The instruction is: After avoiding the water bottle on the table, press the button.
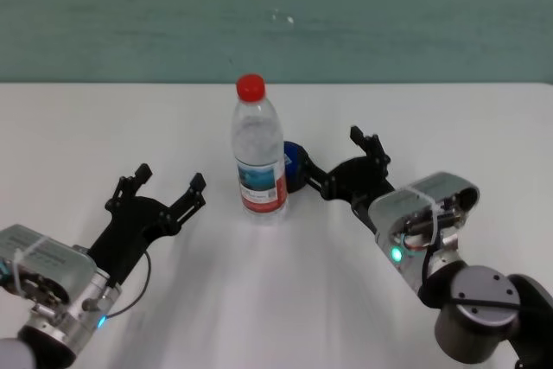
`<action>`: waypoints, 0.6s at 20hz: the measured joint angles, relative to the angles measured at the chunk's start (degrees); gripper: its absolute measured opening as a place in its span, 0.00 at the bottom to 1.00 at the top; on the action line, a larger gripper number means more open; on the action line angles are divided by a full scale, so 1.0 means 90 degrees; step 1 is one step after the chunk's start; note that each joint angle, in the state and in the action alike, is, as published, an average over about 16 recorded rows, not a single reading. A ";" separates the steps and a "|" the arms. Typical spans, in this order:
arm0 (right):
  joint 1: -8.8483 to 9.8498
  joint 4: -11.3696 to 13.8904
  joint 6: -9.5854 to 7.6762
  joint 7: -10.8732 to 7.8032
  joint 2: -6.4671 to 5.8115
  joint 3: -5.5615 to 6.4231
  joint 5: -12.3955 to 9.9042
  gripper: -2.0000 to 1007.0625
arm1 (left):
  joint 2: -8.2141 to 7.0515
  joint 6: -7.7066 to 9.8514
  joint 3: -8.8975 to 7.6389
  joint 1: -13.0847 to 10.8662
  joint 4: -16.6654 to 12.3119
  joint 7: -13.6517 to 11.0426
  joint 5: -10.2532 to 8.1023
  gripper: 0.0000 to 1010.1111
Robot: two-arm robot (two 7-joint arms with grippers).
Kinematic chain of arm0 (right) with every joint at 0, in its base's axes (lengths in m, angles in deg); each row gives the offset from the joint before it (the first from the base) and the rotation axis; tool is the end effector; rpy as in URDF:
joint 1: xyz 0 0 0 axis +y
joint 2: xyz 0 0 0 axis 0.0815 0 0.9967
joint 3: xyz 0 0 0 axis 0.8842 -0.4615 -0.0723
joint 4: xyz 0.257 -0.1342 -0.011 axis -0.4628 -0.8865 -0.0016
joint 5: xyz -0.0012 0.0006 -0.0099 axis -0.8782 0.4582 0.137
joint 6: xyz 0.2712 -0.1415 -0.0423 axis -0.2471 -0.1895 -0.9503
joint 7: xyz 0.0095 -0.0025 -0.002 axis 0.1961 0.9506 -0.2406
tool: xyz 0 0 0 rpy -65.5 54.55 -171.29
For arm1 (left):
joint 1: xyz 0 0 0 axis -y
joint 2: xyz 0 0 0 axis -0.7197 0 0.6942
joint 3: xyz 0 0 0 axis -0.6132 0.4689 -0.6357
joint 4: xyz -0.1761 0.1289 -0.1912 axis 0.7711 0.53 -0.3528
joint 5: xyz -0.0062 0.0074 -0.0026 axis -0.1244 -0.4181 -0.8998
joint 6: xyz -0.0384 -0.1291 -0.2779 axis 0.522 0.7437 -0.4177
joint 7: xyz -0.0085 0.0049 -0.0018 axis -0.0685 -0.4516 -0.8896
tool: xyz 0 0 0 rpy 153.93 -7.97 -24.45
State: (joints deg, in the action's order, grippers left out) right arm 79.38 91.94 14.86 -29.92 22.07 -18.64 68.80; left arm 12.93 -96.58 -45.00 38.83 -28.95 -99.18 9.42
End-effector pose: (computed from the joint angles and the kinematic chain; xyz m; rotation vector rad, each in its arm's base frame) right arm 0.3462 0.0629 -0.2826 0.0285 -0.0776 -1.1362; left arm 0.2983 0.0298 -0.3169 -0.0044 -0.1234 1.1441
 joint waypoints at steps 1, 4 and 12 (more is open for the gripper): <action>0.0037 0.0026 0.0009 0.0013 0.0009 -0.0003 0.0028 1.00 | 0.0000 0.0000 0.0000 0.0000 0.0000 0.0000 0.0000 1.00; 0.0132 0.0090 0.0031 0.0040 0.0033 -0.0003 0.0099 1.00 | 0.0000 0.0000 0.0000 0.0000 0.0000 0.0000 0.0000 1.00; 0.0331 0.0221 0.0061 0.0071 0.0087 0.0023 0.0221 1.00 | 0.0000 0.0000 0.0000 0.0000 0.0000 0.0000 0.0000 1.00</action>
State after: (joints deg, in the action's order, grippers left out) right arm 82.37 93.93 15.40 -29.28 22.86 -18.42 70.79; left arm 12.93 -96.58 -45.00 38.83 -28.95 -99.18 9.42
